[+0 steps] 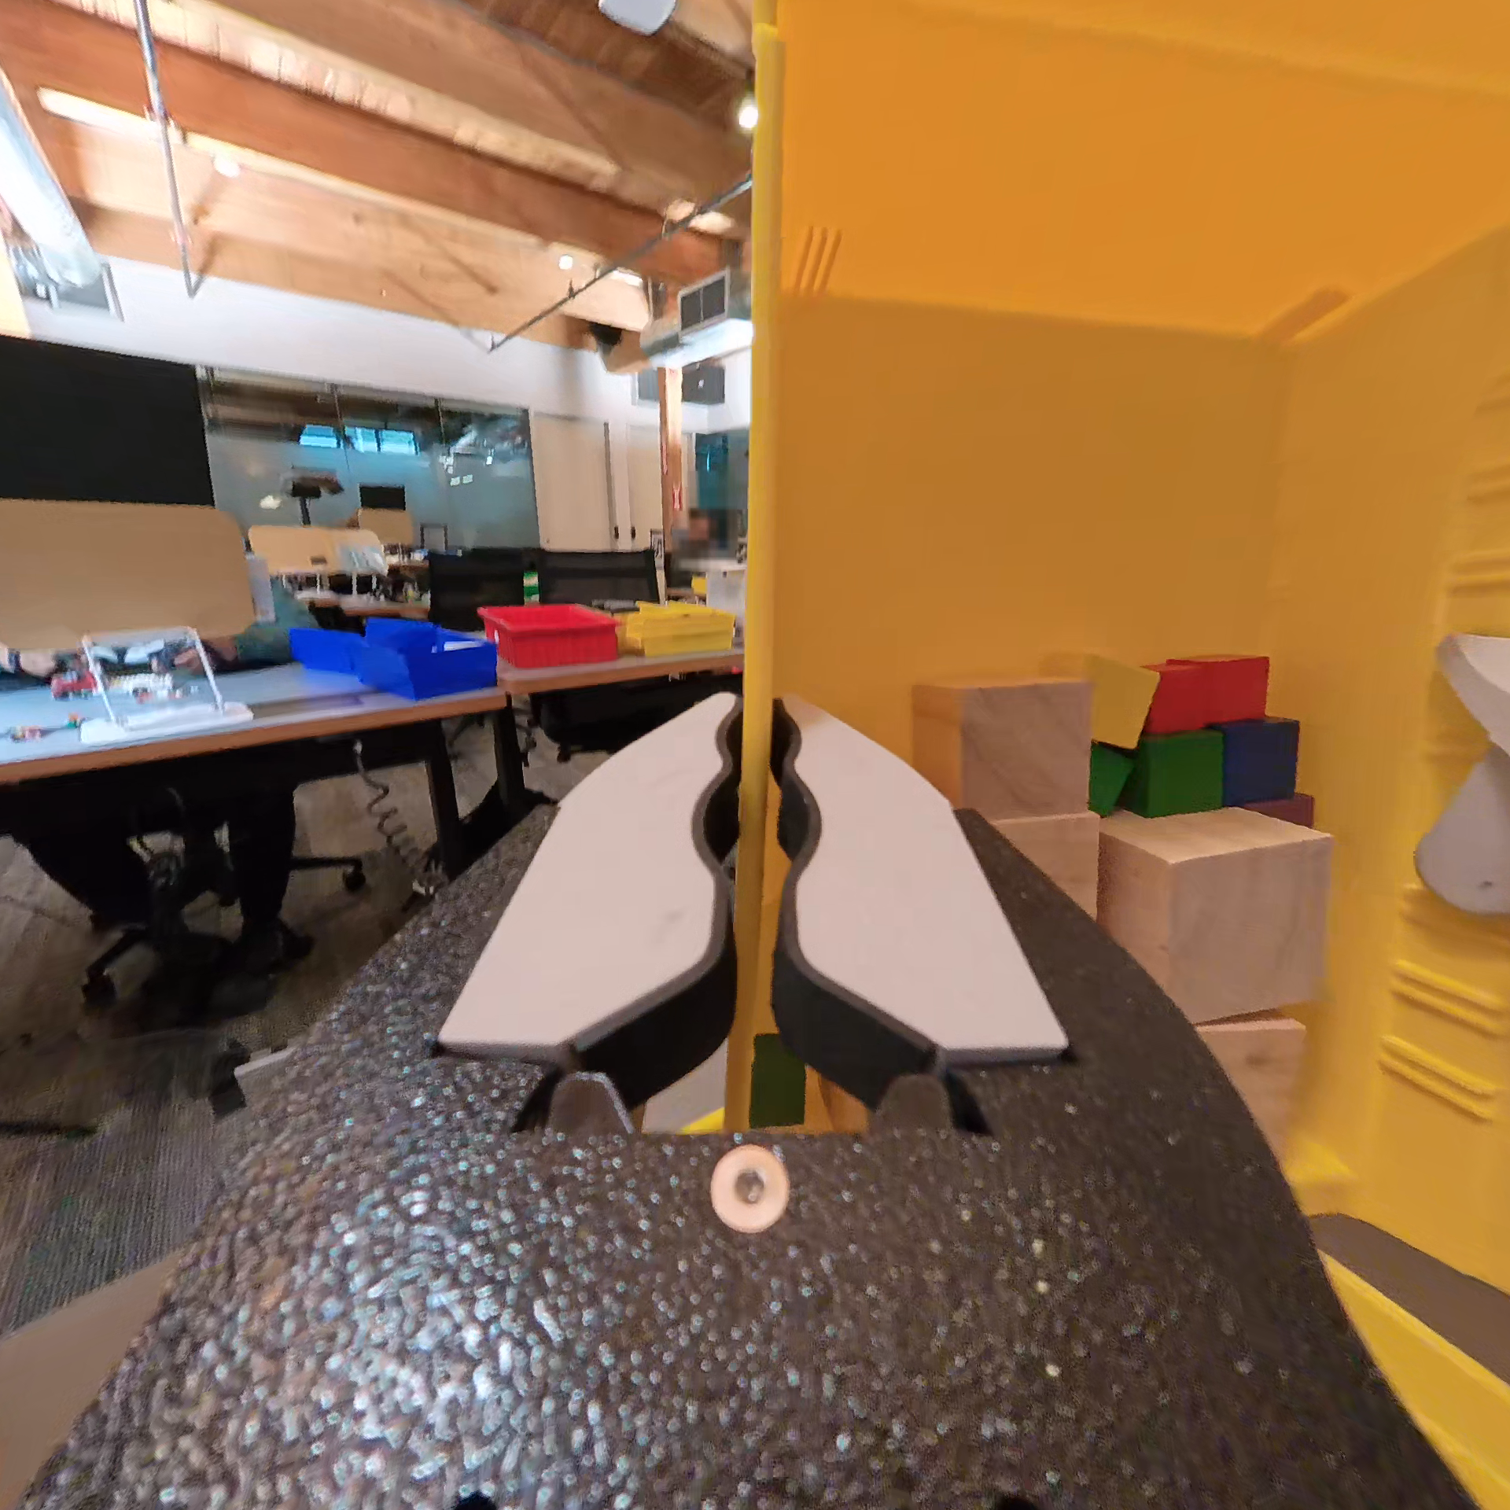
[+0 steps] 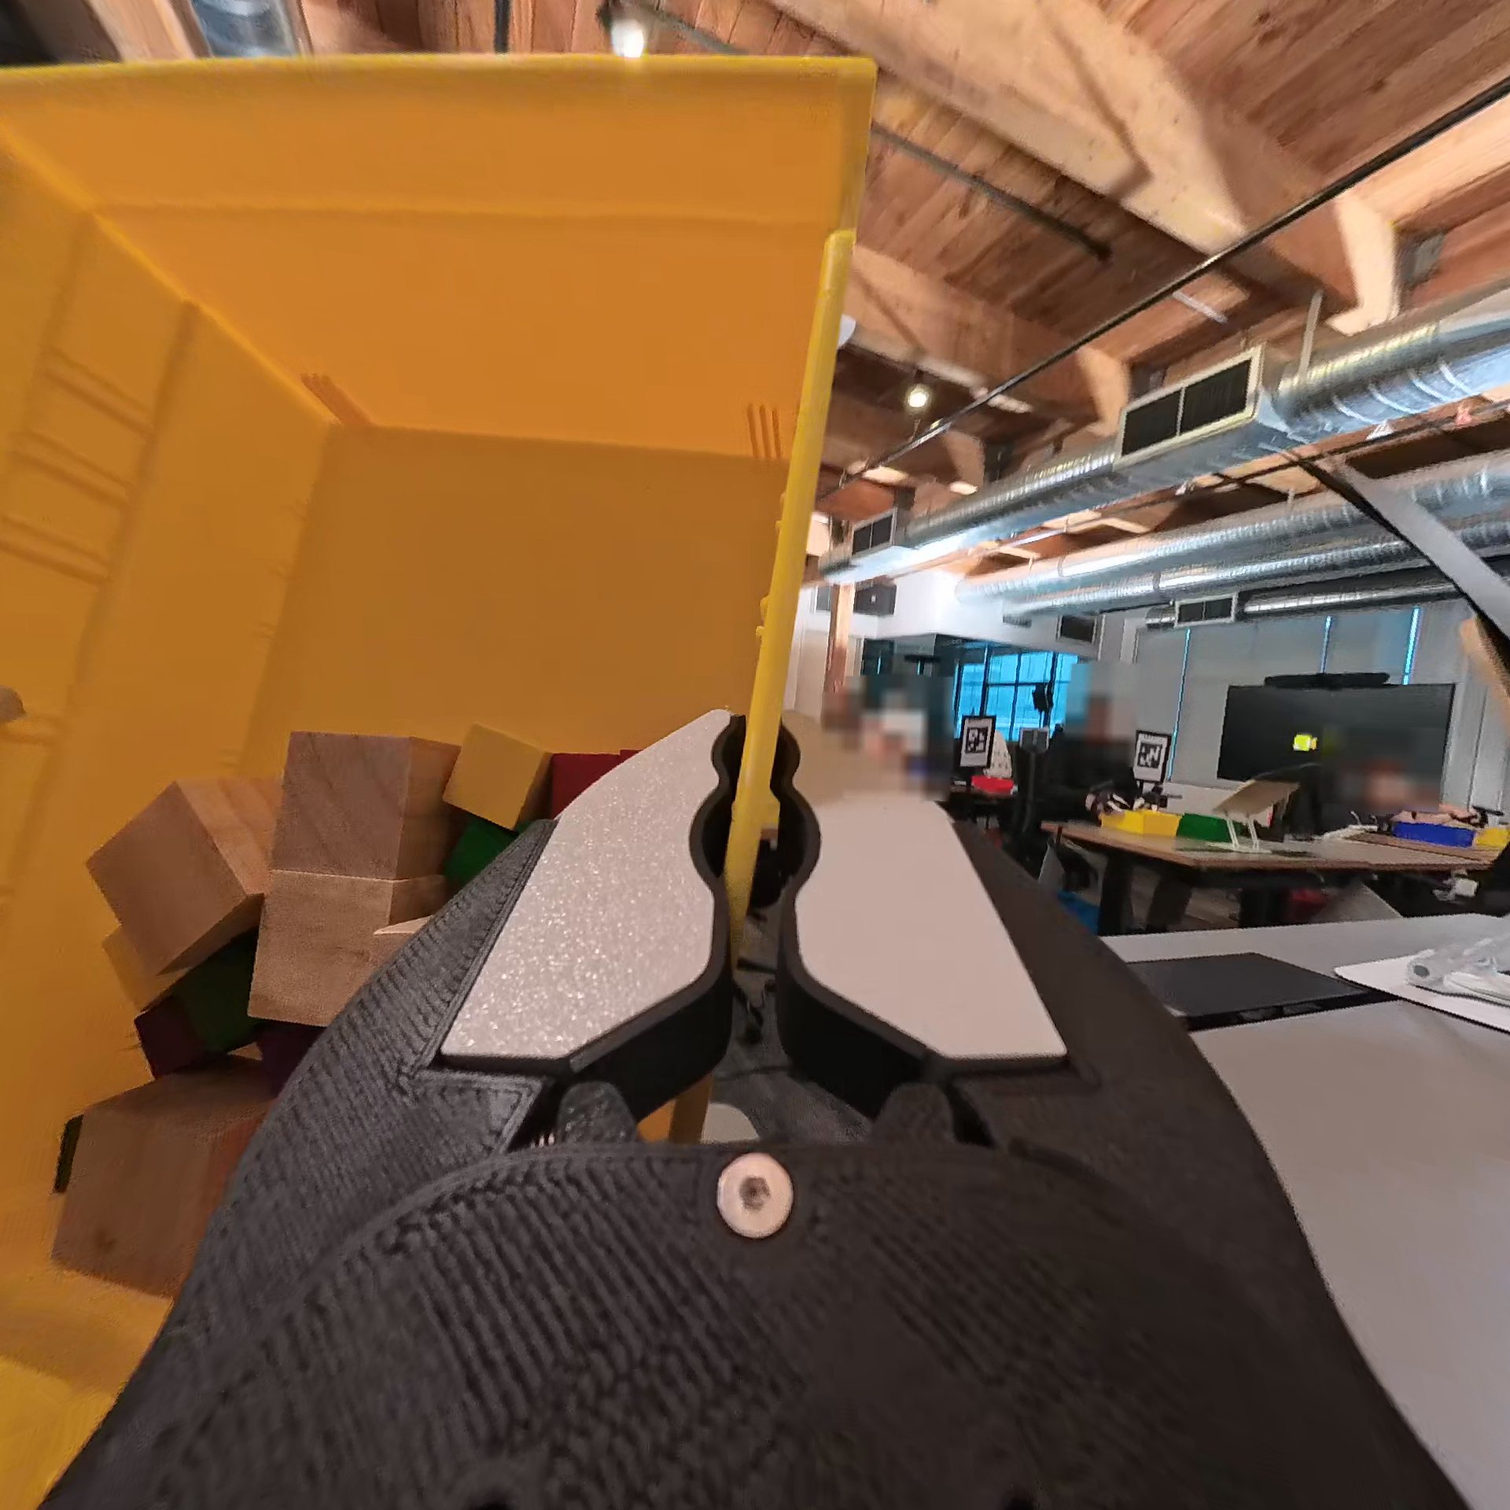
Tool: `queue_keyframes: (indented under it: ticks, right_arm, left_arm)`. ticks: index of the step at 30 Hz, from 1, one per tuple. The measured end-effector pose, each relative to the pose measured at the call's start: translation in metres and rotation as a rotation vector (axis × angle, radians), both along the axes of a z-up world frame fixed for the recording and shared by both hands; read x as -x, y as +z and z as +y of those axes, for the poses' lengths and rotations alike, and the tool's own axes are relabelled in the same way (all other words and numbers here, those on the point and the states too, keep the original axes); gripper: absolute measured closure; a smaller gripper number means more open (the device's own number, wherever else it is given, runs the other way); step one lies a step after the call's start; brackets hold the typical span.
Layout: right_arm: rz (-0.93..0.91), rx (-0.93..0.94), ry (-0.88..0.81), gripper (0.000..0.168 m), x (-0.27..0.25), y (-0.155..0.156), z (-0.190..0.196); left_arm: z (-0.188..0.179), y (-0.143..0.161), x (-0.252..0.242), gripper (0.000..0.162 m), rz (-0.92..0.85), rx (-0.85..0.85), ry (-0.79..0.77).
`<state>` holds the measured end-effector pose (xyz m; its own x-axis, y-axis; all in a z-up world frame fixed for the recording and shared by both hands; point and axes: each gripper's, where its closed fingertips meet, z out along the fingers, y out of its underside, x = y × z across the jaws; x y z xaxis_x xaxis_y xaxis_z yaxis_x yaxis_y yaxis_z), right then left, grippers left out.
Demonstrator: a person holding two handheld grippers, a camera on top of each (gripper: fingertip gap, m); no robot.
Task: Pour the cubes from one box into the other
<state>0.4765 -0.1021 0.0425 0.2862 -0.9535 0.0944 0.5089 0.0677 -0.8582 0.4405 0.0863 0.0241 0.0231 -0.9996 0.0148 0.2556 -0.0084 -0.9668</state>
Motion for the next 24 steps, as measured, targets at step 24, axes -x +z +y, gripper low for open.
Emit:
queue_keyframes:
  ticks: [24]
  right_arm:
    - [-0.172, -0.002, -0.043, 0.158, 0.032, -0.010, 0.003]
  left_arm:
    - [0.001, -0.032, -0.009, 0.158, -0.108, 0.253, -0.234]
